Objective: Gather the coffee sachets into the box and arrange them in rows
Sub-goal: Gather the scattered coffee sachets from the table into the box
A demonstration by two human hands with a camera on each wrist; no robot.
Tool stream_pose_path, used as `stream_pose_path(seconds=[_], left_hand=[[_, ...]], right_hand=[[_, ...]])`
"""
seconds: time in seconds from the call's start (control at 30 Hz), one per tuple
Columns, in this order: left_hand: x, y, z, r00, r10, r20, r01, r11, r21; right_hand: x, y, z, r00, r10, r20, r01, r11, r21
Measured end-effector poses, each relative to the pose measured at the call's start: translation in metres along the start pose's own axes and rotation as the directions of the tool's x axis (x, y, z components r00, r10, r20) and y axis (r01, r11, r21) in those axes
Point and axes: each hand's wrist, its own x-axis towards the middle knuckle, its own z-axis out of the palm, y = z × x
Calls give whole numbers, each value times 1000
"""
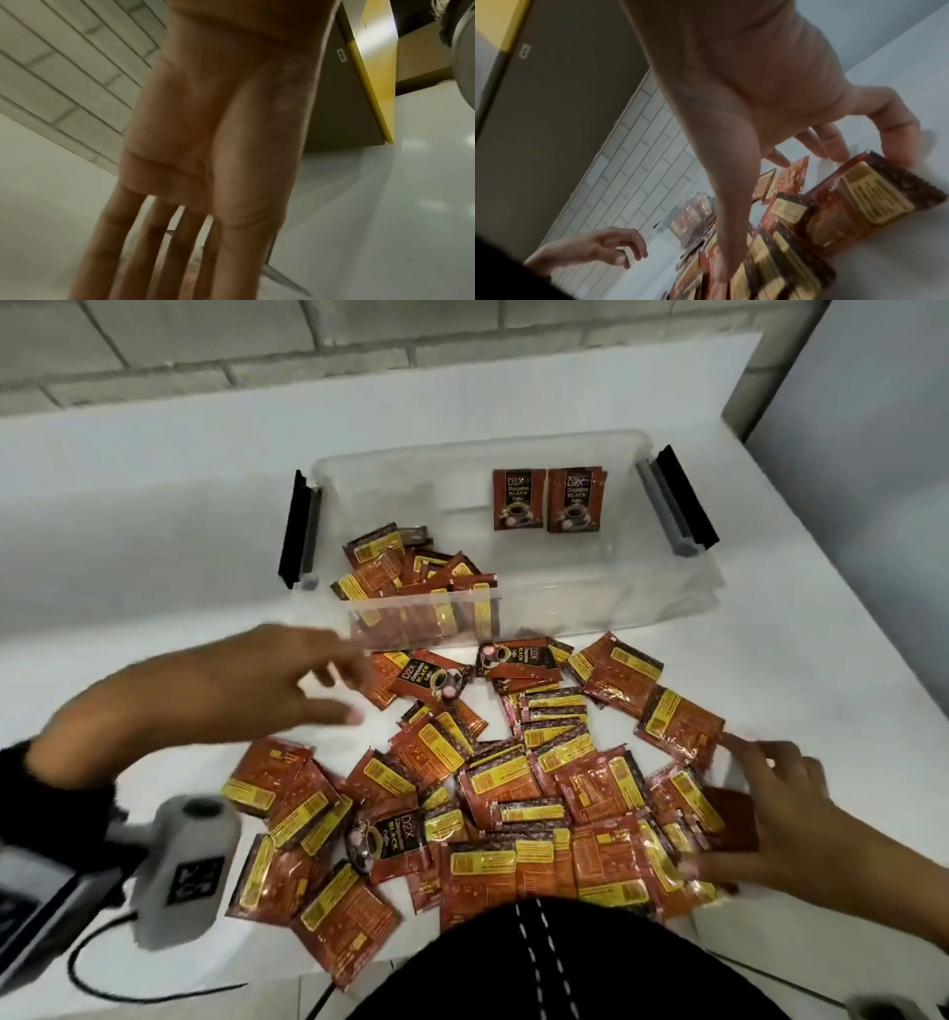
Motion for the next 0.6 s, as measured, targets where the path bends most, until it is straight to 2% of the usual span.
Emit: stream_pose_path(seconds=[0.07, 0.1, 0.23, 0.4, 0.53, 0.6], left_hand=[[-19, -21, 22, 977, -146, 157, 143, 989, 34], [-28, -30, 31, 959, -209, 191, 204, 978, 42], [-57, -56, 70, 907, -395, 146, 404, 914, -43], [-68, -49, 111, 922, -306, 238, 321, 947, -28], [-67, -30, 127, 900, -367, 236, 355, 930, 92], [-65, -22, 131, 897, -412, 164, 388, 908, 160]], right_hand=[[-1, -10, 6, 999, 22, 40, -19, 997, -74], [-2, -13, 8, 998, 33, 44, -28, 994, -103], [-1, -19, 16, 998, 55, 18, -51, 988, -149], [8, -22, 16, 991, 34, -130, -40, 999, -37], [16, -22, 14, 975, 6, -220, 31, 986, 163], [22, -20, 14, 969, -34, -243, 92, 968, 234]])
